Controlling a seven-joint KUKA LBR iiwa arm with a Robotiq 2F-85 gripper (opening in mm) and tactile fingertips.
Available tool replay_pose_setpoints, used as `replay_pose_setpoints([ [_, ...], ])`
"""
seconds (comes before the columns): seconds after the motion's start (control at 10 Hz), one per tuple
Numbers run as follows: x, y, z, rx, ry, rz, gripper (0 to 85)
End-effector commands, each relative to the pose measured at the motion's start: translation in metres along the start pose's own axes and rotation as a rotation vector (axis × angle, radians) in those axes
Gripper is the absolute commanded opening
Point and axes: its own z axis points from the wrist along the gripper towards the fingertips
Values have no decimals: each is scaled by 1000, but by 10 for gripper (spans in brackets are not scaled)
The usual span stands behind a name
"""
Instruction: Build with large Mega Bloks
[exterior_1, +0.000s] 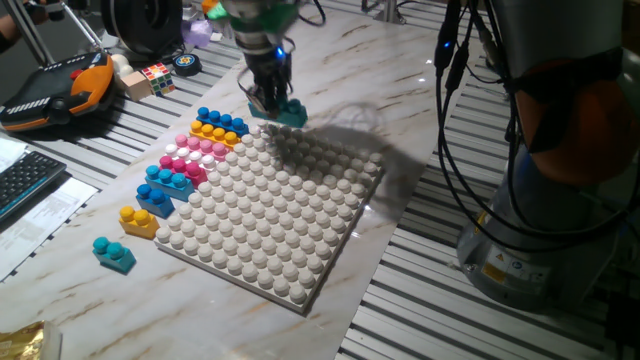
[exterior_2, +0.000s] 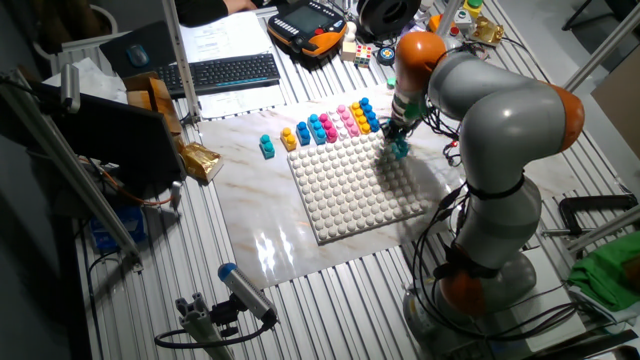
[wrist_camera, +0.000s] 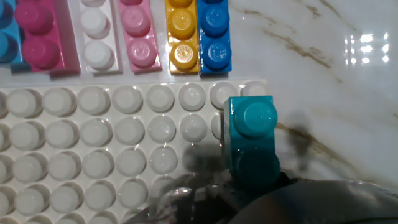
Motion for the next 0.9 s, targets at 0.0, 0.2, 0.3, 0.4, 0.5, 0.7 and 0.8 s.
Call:
replay_pose_setpoints([
  [0.0,2,1,2,-1,0,-1,7],
  [0.2,6,5,15,-10,-9,-12,7],
  [0.3,8,8,22,-9,-20,-10,7],
  [0.4,9,8,28,-15,-29,-9,7],
  [0.5,9,7,32,-20,-35,-10,7],
  [0.7,10,4,36,-29,-37,-13,7],
  [0.8,11,5,37,-29,-37,-7,7],
])
